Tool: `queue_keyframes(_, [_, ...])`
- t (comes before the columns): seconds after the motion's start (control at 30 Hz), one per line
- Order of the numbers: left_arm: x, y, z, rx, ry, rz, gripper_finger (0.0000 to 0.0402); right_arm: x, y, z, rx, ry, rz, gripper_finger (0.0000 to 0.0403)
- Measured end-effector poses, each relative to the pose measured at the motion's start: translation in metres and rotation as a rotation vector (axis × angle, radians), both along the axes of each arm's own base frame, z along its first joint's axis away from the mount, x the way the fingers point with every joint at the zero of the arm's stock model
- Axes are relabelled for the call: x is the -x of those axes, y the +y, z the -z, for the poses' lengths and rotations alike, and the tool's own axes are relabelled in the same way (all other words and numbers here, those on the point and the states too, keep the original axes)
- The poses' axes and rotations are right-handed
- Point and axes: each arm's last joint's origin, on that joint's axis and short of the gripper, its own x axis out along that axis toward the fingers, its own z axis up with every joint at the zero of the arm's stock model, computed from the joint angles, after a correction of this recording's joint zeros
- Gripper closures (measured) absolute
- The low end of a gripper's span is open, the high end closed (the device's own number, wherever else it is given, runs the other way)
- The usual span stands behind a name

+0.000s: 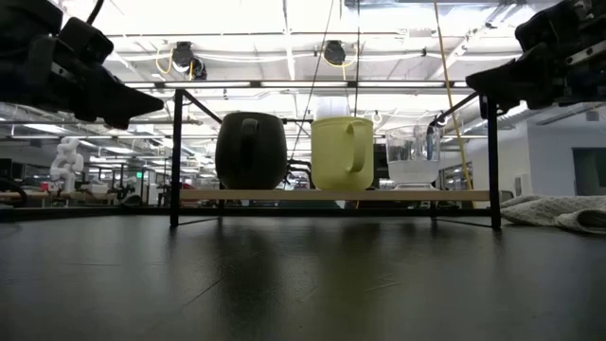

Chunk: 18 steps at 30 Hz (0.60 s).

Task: Stack small to large cups/mugs on shelf
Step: Return to Home Position

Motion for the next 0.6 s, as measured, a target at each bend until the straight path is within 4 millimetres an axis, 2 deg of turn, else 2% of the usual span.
queue_keyframes(0.33, [-0.0002,0.0019,0.0005,0.060,0.002,0.048,0.0400,0.0000,-0.0001,0.0018,-0.003,0.018,0.001,0.0403])
queue_keyframes(0.6, [-0.0002,0.0019,0.0005,0.056,0.003,0.048,0.0383,0.0000,-0.0001,0.0008,-0.003,0.007,0.001,0.0403])
